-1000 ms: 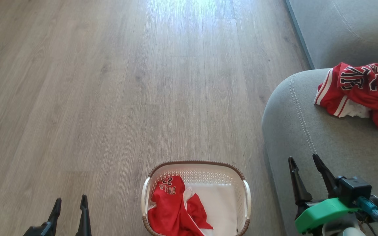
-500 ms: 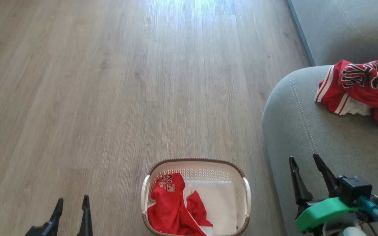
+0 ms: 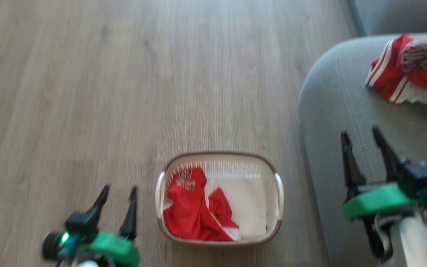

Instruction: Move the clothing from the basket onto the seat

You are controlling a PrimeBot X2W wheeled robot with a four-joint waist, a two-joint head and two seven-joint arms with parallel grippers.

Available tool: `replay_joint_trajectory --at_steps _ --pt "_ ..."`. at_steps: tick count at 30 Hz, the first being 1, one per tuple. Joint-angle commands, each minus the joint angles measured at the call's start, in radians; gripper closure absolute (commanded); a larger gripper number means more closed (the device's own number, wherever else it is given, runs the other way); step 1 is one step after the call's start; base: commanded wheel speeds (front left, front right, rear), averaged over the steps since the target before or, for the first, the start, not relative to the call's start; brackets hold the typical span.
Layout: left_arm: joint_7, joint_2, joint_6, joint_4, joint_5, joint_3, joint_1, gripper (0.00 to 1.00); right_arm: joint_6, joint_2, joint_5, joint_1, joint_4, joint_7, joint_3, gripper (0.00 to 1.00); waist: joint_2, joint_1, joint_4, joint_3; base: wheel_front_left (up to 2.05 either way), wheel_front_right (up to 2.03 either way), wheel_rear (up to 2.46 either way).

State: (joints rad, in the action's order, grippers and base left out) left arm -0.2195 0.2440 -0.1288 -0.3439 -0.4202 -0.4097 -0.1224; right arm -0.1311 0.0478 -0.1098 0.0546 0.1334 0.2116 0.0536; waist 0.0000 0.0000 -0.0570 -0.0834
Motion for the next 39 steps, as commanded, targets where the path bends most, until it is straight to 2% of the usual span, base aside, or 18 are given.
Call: replay_joint_trajectory --at_steps 1,8,17,21,28,39 --pt "0.001 0.004 0.008 0.011 0.011 0.023 -0.066 0.00 0.000 0.002 0.009 0.062 -0.046 0.012 -0.020 0.00 0.0000 0.0000 0.021 -0.071 0.00 0.00 0.00" --pt "0.021 -0.069 0.071 -0.155 0.049 -0.060 -0.254 0.00 0.000 0.002 0.031 0.184 -0.089 0.018 0.002 0.00 0.0000 0.0000 0.063 -0.234 0.00 0.00 0.00" --pt "0.037 -0.158 0.140 -0.451 0.090 -0.159 -0.457 0.00 0.000 0.002 0.035 0.331 -0.123 0.033 -0.003 0.00 0.0000 0.0000 0.132 -0.415 0.00 0.00 0.00" --pt "0.036 -0.176 0.155 -0.590 0.093 -0.182 -0.551 0.00 0.000 0.002 0.024 0.408 -0.157 0.040 -0.024 0.00 0.0000 0.0000 0.174 -0.519 0.00 0.00 0.00" --pt "0.034 -0.187 0.164 -0.735 0.093 -0.202 -0.666 0.00 0.000 0.002 0.003 0.481 -0.207 0.048 -0.044 0.00 0.0000 0.0000 0.216 -0.638 0.00 0.00 0.00" --pt "0.059 -0.193 0.152 -0.871 0.089 -0.240 -0.767 0.00 0.000 0.002 -0.015 0.537 -0.282 0.050 -0.114 0.00 0.0000 0.0000 0.262 -0.735 0.00 0.00 0.00"
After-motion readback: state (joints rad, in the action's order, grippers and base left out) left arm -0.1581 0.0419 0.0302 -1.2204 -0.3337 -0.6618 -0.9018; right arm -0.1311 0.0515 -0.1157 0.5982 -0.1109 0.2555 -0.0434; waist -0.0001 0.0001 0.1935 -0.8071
